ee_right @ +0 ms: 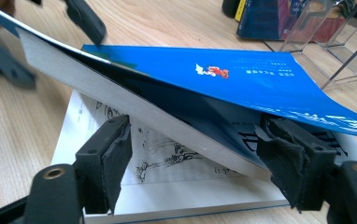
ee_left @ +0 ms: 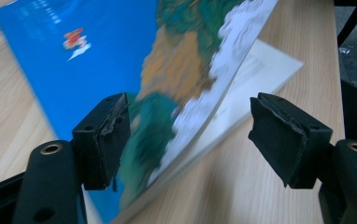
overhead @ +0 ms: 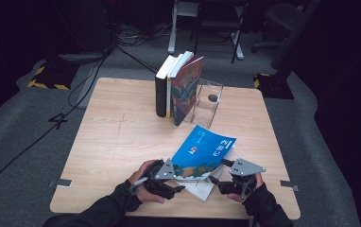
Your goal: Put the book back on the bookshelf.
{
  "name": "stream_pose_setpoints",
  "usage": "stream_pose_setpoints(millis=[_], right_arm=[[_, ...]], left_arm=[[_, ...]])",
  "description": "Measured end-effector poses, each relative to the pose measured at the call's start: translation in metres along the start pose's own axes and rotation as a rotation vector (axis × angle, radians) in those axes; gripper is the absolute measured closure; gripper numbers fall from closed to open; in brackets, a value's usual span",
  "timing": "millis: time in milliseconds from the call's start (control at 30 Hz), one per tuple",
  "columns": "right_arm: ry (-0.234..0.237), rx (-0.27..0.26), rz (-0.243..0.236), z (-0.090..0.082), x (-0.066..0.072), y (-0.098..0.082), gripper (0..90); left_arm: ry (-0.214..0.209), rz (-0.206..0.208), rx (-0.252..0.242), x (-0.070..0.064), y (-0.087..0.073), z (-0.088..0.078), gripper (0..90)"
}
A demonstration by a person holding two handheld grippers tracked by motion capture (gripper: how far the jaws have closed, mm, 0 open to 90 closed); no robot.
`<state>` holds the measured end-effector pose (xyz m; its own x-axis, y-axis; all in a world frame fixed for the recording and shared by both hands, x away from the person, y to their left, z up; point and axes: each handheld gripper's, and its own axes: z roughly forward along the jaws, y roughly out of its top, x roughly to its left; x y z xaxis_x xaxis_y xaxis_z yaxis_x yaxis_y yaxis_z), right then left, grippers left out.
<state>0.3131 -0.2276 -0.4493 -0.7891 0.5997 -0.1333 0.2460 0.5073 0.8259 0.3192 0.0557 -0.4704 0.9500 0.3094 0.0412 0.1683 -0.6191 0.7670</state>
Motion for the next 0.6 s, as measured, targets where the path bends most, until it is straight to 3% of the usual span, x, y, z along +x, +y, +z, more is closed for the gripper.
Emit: stream_pose_setpoints(millis=[100,267,333,467,533,600], right_arm=[[0.000,-0.001,0.003,0.000,0.000,0.000,27.6],[0.006,0.001,0.002,0.001,0.000,0.000,27.4],[0.012,0.009,-0.004,0.001,0.000,-0.001,27.4],[0.039,0.007,0.004,-0.002,-0.001,-0.007,29.6],[0.043,-0.002,0.008,-0.007,-0.004,-0.010,30.5],[0.048,-0.019,0.019,-0.012,-0.008,-0.013,30.7]], left_arm=[[0.026,0.020,0.010,-0.006,0.006,0.014,28.8],[0.070,-0.009,-0.025,-0.009,0.018,0.028,33.9],[0.095,0.004,-0.030,-0.010,0.020,0.033,44.1],[0.078,0.018,-0.046,-0.006,0.020,0.032,55.1],[0.058,0.026,-0.065,-0.005,0.020,0.029,69.4],[0.061,0.053,-0.056,-0.004,0.021,0.027,74.0]])
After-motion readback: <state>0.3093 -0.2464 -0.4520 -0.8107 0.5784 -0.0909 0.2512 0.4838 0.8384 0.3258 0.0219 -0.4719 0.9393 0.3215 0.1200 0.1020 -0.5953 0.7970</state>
